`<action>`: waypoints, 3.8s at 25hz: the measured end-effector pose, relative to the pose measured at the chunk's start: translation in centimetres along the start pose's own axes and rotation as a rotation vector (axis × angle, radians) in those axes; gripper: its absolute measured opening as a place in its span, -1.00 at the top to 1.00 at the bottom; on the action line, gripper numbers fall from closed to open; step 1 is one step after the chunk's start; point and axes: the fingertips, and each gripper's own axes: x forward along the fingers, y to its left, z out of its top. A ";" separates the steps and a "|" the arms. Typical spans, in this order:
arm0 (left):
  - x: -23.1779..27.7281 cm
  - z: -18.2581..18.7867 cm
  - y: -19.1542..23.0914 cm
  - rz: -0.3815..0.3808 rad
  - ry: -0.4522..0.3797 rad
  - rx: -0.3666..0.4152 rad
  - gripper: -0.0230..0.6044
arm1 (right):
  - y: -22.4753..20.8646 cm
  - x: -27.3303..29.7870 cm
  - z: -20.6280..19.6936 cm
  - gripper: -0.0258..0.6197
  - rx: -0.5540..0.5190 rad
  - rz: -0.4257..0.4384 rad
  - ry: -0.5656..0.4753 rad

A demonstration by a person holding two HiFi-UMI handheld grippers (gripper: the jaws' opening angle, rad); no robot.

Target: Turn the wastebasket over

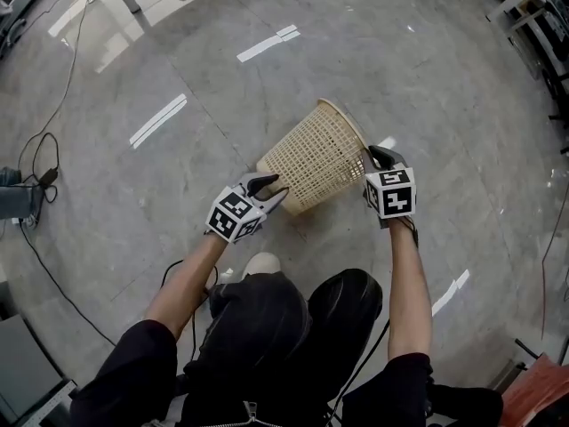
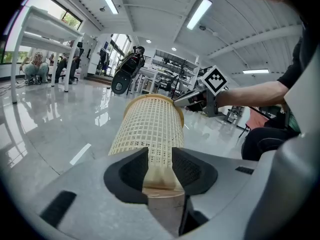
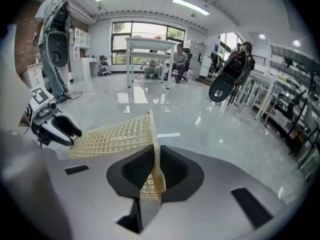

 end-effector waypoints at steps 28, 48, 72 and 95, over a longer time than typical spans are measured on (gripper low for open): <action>-3.5 6.5 -0.2 0.100 0.061 -0.020 0.42 | 21.8 -2.0 0.2 0.79 0.083 0.534 -0.120; -5.4 5.7 0.7 0.222 0.096 -0.060 0.76 | 26.2 -2.8 0.7 0.70 0.085 0.573 -0.213; -8.8 12.4 2.1 0.038 -0.272 -0.342 0.84 | 7.1 -1.5 -5.5 0.58 0.358 0.182 -0.042; -19.0 7.1 12.3 0.433 -0.291 -0.249 0.78 | 14.1 2.8 0.7 0.54 0.317 0.280 -0.048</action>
